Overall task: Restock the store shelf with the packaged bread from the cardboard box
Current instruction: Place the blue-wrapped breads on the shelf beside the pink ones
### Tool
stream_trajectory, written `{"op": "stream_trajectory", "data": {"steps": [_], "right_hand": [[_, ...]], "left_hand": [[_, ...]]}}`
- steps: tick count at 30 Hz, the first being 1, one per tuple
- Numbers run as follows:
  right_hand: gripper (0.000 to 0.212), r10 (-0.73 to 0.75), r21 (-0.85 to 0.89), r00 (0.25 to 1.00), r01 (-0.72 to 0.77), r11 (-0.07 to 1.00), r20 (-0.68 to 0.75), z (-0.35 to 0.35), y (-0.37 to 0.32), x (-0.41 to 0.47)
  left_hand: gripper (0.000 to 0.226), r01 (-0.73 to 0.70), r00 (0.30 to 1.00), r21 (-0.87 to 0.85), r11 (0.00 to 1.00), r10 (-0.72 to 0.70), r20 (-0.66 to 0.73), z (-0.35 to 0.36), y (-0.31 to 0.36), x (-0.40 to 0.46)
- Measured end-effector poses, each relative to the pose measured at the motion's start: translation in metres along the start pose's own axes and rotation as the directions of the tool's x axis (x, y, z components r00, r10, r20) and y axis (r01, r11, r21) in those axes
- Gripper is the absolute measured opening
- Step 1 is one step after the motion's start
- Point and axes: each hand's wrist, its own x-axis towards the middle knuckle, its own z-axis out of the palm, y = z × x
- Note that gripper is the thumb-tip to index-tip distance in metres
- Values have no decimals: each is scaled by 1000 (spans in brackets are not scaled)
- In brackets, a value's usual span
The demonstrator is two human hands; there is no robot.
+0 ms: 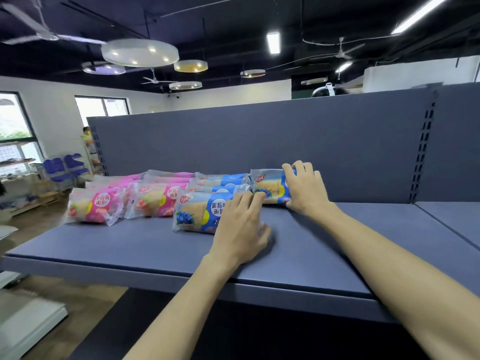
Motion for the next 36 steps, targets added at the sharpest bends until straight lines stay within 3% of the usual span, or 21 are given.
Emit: {"op": "stream_trajectory", "data": {"steps": [6,14,28,36], "right_hand": [[81,52,98,999,-53,994,7,13,-8,0],[89,-20,325,999,9,946,30,11,-4,-6],[72,88,163,993,-75,984,-75,13,-2,-11],[73,80,212,994,-63,975,-70,14,-1,-13]], "left_hand": [[49,-10,999,27,1000,11,-41,1,0,-1],[43,-8,998,40,999,10,-63,1,1,-2],[38,1,998,36,999,1,-62,1,1,-3],[35,6,999,39,999,-4,-52,-1,1,-4]]}}
